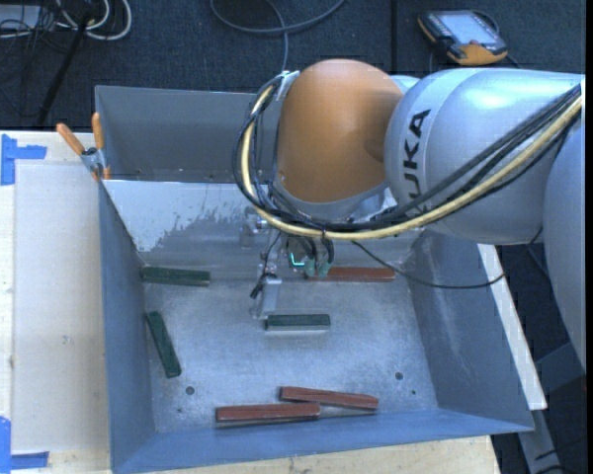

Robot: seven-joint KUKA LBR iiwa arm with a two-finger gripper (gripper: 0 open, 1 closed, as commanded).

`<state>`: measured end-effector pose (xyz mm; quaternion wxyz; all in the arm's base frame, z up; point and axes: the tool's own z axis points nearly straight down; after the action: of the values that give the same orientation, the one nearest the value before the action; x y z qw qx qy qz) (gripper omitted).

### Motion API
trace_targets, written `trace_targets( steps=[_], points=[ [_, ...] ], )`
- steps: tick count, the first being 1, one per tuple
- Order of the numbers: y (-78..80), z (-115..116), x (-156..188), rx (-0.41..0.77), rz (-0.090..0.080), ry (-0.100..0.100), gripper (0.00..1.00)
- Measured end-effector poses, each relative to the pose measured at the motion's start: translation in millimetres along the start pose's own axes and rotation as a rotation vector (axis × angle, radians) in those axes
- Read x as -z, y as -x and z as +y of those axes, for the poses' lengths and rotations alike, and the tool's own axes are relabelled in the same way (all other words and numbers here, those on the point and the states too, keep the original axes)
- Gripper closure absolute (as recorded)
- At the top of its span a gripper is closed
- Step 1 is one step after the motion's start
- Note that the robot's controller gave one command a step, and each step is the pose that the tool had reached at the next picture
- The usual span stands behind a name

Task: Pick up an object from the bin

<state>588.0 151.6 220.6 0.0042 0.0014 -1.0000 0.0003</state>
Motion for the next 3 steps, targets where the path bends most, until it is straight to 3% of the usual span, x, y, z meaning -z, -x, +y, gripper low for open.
trace_targets(
  steps=[1, 2, 3],
  points=[
    [1.5, -0.7, 4.7, -0.003, -0.008, 0.001, 0.00],
    [-6.2, -40.3, -37.9, 0.042, -0.015, 0.003, 0.00],
    [-8.7, -55.7, -53.8, 0.052, -0.011, 0.001, 0.00]
  ],
)
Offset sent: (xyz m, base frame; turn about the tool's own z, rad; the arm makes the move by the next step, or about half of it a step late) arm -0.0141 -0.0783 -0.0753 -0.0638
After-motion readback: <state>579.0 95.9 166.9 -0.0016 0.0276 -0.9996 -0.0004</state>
